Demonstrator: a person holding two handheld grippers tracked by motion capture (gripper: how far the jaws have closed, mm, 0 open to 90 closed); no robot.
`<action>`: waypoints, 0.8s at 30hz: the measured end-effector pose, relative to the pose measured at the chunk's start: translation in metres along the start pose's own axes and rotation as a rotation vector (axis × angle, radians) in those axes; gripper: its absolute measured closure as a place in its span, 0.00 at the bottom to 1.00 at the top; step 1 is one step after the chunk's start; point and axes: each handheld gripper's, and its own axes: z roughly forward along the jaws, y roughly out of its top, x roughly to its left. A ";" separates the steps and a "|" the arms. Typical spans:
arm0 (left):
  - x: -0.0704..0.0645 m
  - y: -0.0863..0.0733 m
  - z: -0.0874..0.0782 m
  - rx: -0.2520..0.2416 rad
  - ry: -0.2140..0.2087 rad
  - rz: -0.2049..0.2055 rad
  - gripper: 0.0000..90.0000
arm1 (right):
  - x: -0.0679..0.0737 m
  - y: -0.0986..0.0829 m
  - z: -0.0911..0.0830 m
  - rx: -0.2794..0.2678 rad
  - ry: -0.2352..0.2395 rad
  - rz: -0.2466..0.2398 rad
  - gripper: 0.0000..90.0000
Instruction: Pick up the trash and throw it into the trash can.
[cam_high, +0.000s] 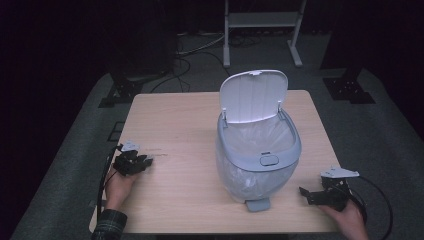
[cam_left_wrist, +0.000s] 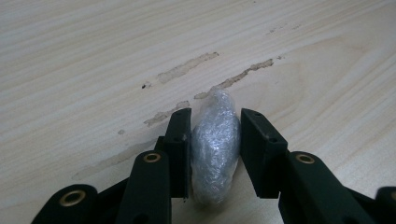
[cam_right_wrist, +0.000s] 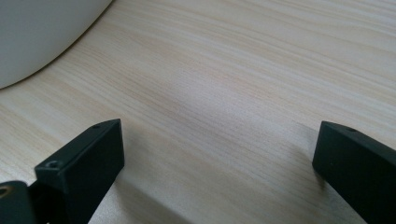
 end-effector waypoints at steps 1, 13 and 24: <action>-0.001 0.000 0.000 0.002 0.002 0.004 0.72 | 0.000 0.000 0.000 0.000 0.000 0.000 0.01; -0.005 0.001 -0.001 -0.011 -0.032 -0.019 0.73 | 0.000 0.000 0.000 0.000 0.000 0.001 0.01; -0.017 0.003 -0.014 -0.065 -0.088 -0.053 0.73 | 0.000 0.000 0.000 0.000 0.000 0.002 0.01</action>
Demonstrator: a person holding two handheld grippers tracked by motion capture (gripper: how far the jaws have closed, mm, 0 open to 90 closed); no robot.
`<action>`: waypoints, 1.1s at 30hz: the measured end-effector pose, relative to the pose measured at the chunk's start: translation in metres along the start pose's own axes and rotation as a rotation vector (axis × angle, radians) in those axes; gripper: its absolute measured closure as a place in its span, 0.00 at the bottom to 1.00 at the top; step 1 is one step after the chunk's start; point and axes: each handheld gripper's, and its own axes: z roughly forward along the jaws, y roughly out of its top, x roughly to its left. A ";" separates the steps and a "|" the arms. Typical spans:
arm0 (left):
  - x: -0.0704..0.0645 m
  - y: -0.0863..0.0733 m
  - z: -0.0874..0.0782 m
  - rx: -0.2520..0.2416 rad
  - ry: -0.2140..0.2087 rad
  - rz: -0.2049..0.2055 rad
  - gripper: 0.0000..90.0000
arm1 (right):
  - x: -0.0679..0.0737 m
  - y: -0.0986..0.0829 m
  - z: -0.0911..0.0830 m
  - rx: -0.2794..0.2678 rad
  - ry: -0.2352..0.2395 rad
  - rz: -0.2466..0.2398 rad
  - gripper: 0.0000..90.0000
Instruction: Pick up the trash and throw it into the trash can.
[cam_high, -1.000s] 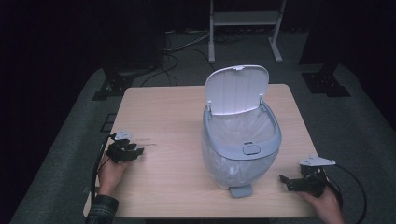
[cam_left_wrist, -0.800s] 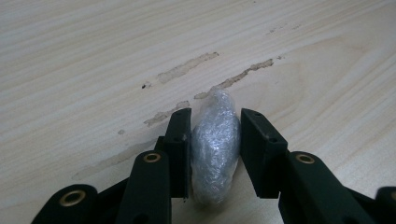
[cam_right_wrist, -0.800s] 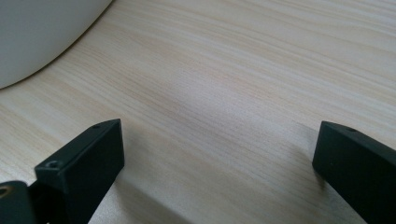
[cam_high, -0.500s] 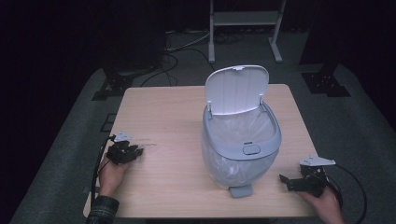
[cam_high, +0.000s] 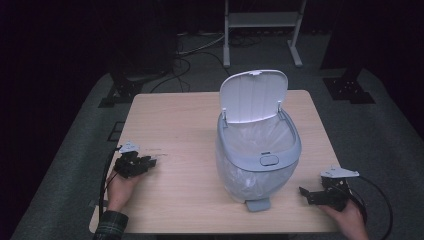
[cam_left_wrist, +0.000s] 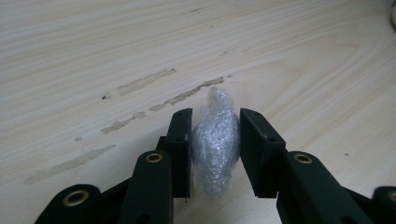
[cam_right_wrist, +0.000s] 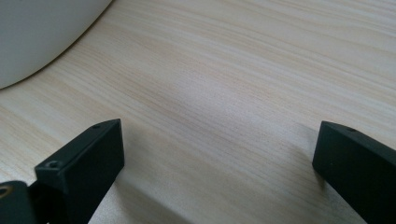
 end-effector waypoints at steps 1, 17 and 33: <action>0.000 0.000 0.000 0.000 0.000 0.000 0.73 | 0.000 0.000 0.000 0.000 0.000 0.000 0.01; -0.024 0.004 -0.012 -0.011 -0.017 0.033 0.73 | 0.000 0.000 0.000 0.000 0.000 0.000 0.01; -0.047 0.010 -0.020 -0.047 -0.082 0.037 0.73 | 0.000 0.000 0.000 0.000 0.000 0.000 0.01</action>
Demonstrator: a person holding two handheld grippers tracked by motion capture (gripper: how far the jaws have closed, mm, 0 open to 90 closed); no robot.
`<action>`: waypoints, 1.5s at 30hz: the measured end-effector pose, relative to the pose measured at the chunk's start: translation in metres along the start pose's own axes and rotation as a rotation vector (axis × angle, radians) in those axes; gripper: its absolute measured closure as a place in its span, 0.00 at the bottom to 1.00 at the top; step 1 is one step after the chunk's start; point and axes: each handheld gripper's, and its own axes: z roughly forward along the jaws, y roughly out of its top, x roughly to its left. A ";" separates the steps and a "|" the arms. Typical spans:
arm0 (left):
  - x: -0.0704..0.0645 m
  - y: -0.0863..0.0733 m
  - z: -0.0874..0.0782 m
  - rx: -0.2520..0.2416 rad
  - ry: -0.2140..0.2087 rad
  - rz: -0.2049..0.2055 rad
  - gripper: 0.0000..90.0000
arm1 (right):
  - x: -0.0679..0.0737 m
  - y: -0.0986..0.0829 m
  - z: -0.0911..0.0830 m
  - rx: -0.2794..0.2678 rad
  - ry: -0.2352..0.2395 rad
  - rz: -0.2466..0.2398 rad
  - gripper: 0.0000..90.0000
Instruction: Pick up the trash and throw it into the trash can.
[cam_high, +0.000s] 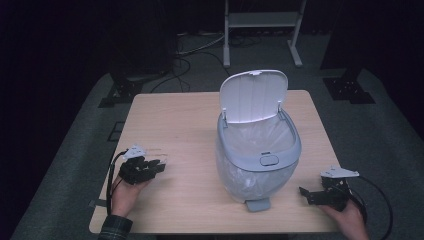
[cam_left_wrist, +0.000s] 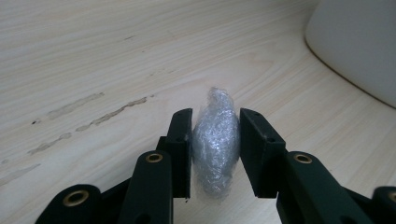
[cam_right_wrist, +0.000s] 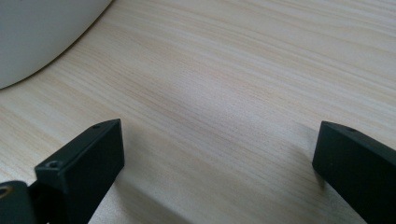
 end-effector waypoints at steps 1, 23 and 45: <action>-0.001 0.000 0.000 -0.002 -0.005 0.001 0.73 | 0.000 0.000 0.000 0.000 0.000 0.000 0.01; -0.026 0.019 -0.006 -0.043 -0.088 0.050 0.73 | 0.000 0.000 0.000 0.000 0.000 0.000 0.01; -0.039 0.038 -0.018 -0.093 -0.182 0.075 0.73 | 0.000 0.000 0.000 0.000 0.000 0.000 0.01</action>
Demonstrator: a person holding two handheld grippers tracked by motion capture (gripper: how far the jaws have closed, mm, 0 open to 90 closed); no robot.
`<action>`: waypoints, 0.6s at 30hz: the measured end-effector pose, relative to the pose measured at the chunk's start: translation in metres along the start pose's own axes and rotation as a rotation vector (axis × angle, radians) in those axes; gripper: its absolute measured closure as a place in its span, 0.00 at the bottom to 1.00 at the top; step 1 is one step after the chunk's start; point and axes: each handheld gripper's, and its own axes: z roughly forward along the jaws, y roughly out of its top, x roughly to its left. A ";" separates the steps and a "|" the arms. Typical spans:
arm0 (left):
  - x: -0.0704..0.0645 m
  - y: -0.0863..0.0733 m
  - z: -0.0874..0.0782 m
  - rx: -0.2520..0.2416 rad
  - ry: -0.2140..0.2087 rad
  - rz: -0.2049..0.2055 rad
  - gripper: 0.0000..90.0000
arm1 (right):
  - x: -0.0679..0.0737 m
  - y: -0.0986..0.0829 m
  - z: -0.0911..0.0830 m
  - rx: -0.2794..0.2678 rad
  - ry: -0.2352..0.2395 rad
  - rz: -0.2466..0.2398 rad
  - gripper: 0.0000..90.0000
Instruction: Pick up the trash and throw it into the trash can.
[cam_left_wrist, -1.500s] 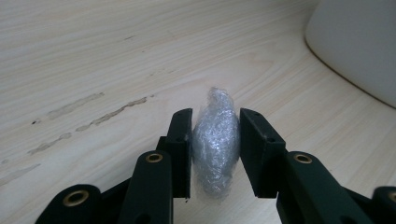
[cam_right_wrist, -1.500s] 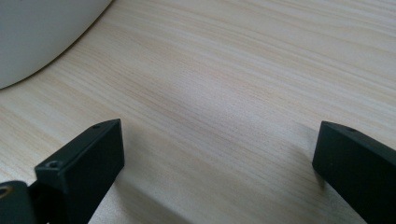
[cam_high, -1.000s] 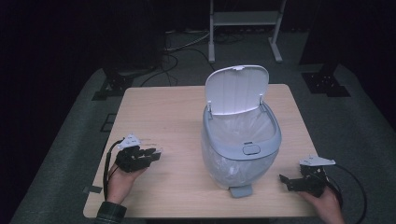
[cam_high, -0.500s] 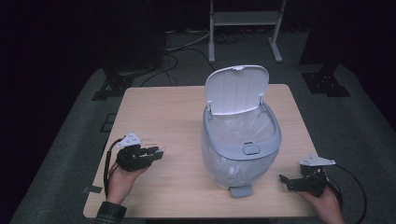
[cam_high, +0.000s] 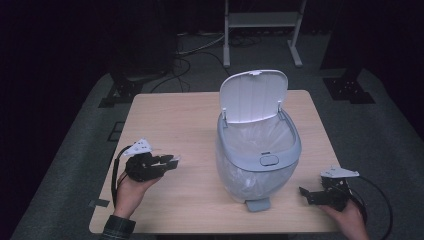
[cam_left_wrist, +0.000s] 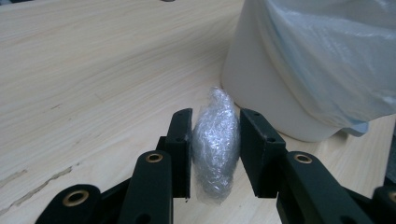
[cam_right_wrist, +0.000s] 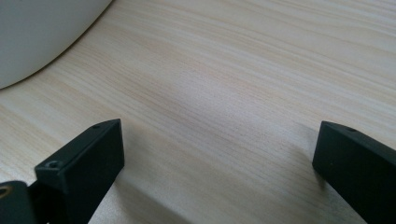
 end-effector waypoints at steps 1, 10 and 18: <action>-0.001 0.001 0.000 0.000 -0.003 0.002 0.73 | 0.000 0.000 0.000 0.000 0.000 0.000 0.01; -0.009 0.012 -0.002 -0.018 -0.040 0.025 0.73 | 0.000 0.000 0.000 0.000 0.000 0.000 0.01; -0.018 0.024 -0.003 -0.038 -0.080 0.048 0.73 | 0.000 0.000 0.000 0.000 0.000 0.000 0.01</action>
